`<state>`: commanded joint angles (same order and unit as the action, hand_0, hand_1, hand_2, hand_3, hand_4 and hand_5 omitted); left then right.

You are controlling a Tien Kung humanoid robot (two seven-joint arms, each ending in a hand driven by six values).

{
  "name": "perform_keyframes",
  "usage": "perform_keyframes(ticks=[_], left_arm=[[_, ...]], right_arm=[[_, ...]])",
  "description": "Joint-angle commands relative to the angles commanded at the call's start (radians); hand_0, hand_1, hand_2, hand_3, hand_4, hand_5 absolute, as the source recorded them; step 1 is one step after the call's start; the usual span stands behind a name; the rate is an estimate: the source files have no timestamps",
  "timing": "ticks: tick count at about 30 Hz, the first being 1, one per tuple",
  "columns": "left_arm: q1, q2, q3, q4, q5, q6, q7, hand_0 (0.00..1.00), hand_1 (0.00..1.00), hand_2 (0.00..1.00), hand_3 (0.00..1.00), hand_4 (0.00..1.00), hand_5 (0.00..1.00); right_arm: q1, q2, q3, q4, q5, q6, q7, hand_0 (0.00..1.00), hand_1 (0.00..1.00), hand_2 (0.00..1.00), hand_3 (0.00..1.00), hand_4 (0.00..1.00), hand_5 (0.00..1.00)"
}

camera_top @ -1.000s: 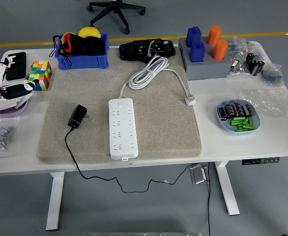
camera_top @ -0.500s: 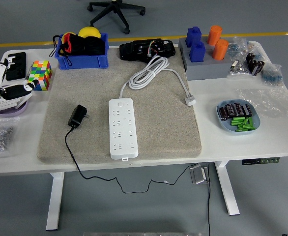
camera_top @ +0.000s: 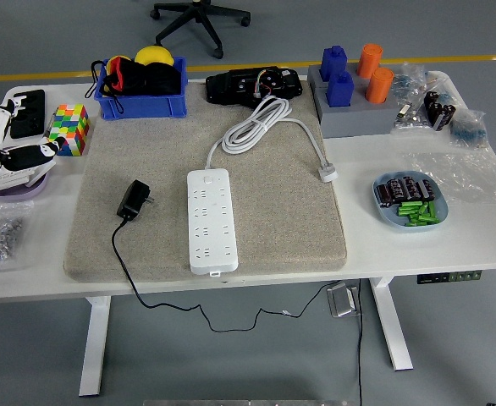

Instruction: Pull the plug out,throw it away,press the button

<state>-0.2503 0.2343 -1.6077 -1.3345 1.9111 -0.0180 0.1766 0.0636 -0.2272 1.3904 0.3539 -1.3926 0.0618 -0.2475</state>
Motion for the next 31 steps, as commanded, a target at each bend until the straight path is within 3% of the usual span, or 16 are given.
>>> perform_keyframes(ticks=[31], left_arm=[[0.008, 0.000, 0.003, -0.016, 0.004, -0.003, 0.005, 0.879, 0.854, 0.836, 0.874, 0.768, 0.155]], right_arm=[[-0.008, 0.001, 0.002, 0.001, -0.001, 0.000, 0.000, 0.748, 0.700, 0.710, 0.724, 0.774, 0.634]])
